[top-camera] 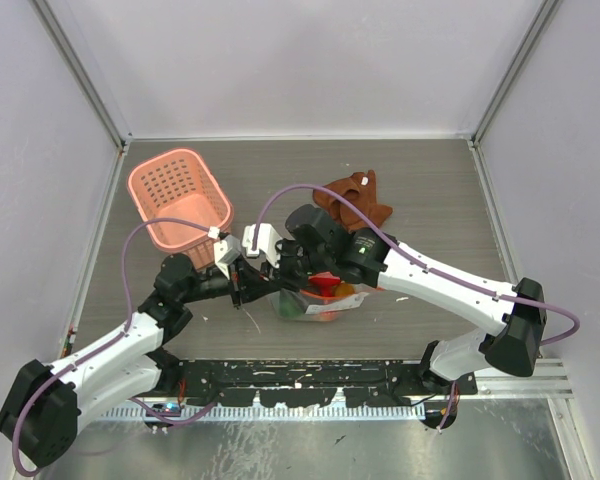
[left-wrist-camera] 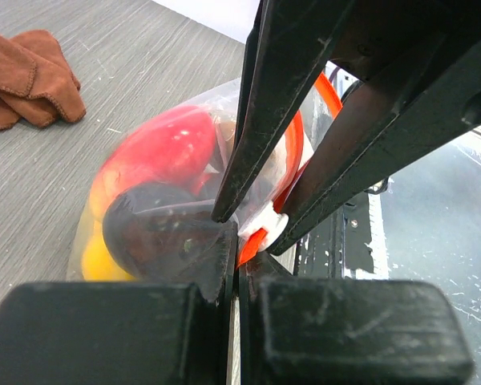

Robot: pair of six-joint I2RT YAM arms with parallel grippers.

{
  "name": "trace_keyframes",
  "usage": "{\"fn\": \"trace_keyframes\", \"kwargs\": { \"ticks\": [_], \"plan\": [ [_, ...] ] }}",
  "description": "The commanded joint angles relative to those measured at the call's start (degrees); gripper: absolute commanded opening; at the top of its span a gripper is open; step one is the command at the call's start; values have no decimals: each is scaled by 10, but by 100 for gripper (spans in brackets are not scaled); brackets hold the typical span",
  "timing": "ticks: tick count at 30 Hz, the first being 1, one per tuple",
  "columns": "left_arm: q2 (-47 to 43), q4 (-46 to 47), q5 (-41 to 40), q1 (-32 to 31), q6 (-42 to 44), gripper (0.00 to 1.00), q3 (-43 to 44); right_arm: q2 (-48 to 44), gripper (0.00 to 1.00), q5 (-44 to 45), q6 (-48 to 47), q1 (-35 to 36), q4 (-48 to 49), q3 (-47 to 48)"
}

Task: Place the food in the zip-top bag and seal the zipper
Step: Zip the zipper food storage bag at the center of the board.

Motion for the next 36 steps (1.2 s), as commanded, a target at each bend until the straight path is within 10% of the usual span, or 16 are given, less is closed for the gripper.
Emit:
{"fn": "trace_keyframes", "kwargs": {
  "ticks": [1, 12, 19, 36],
  "plan": [
    [-13, 37, 5, -2, 0, 0, 26, -13, 31, -12, 1, 2, 42, 13],
    [-12, 25, -2, -3, 2, 0, 29, -18, 31, -11, 6, 2, 54, 11],
    [-21, 12, -22, -2, 2, 0, 30, -24, 1, 15, 4, 2, 43, 7],
    [-31, 22, -43, -3, 2, 2, 19, -80, 1, 48, 10, -5, -1, -36]
  ]
}}
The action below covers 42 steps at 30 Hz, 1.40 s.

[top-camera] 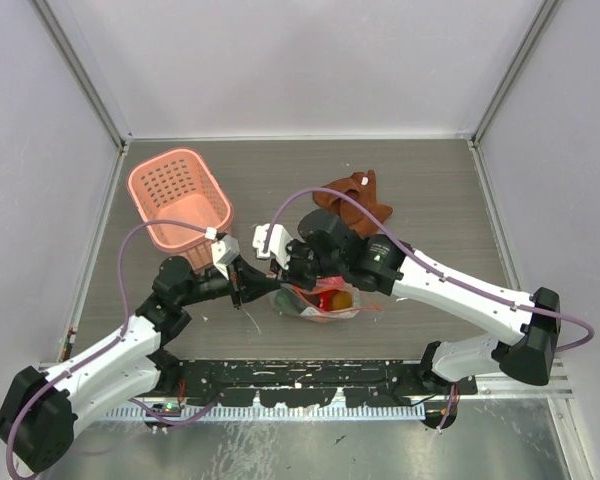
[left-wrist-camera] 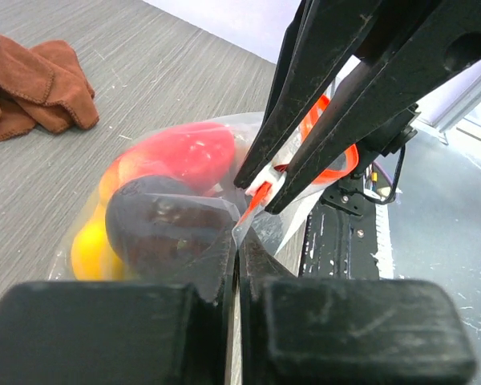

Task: Place the food in the zip-top bag and seal the zipper
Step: Zip the zipper food storage bag at the center of the board.

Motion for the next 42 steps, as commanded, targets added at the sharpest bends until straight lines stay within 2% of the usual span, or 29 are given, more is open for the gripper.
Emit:
{"fn": "trace_keyframes", "kwargs": {
  "ticks": [1, 6, 11, 15, 17, 18, 22, 23, 28, 32, 42],
  "plan": [
    [0, 40, -1, 4, 2, 7, 22, -31, 1, -2, 6, -5, -14, 0],
    [29, 48, 28, 3, 5, 29, 38, -18, 1, -36, -1, -4, -11, 22],
    [69, 65, 72, 2, 3, 39, 56, -10, 1, -59, -9, -4, -18, 35],
    [95, 83, 103, -8, 2, 40, 63, -9, 1, -72, -11, -4, -24, 36],
    [107, 86, 113, -14, 3, 39, 70, -8, 1, -80, -12, -5, -27, 36],
    [112, 86, 115, -15, 4, 34, 74, -7, 1, -84, -13, -4, -28, 36],
    [124, 95, 129, -16, 7, 2, 81, -4, 1, -76, -16, -4, -36, 32],
    [122, 102, 134, -16, 3, 0, 79, -5, 1, -67, -16, -5, -39, 30],
    [93, 154, 116, -17, -12, 0, 47, -21, 1, -25, -12, -8, -52, 11],
    [66, 144, 85, -17, -8, 0, 38, -36, 1, -3, -6, -14, -68, 0],
    [65, 141, 69, -17, -16, 0, 41, -28, 1, -12, 13, -16, -99, -5]
  ]
}}
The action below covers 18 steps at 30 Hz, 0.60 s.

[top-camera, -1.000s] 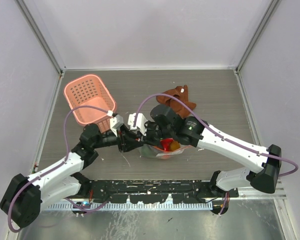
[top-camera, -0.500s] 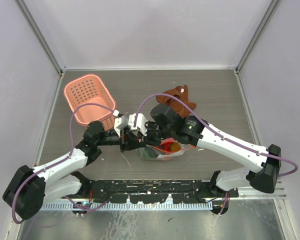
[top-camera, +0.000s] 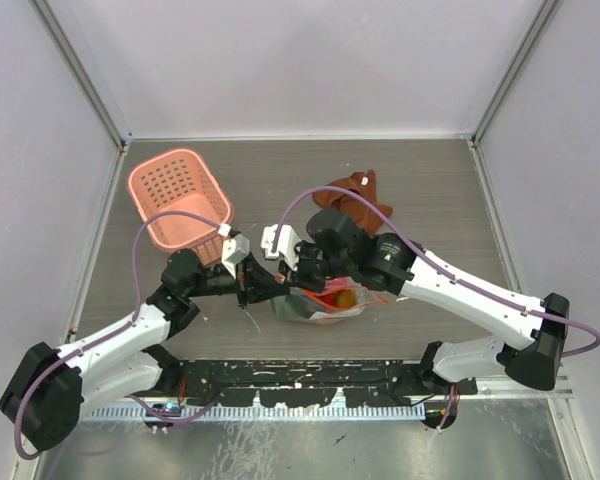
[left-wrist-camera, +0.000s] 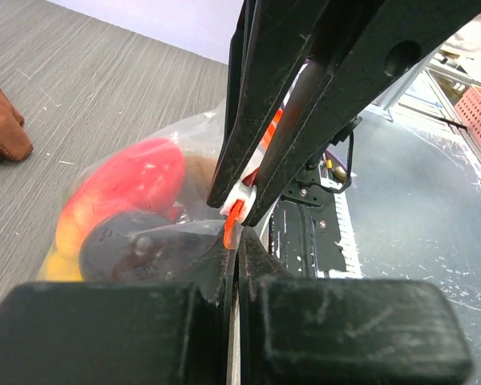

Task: Place the food in the zip-top bag and seal the zipper
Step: Zip the zipper food storage bag at the center of the board.

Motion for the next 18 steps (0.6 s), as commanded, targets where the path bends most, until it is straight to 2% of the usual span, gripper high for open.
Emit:
{"fn": "trace_keyframes", "kwargs": {
  "ticks": [1, 8, 18],
  "plan": [
    [-16, 61, -21, 3, -3, 0, 9, -2, 1, 12, 14, -5, -55, -5],
    [-24, 48, -59, 3, 5, 0, 6, -8, 1, -1, 28, -5, -54, -9],
    [-48, 30, -110, 3, 9, 0, -2, -34, 1, 34, 46, -5, -72, -42]
  ]
}}
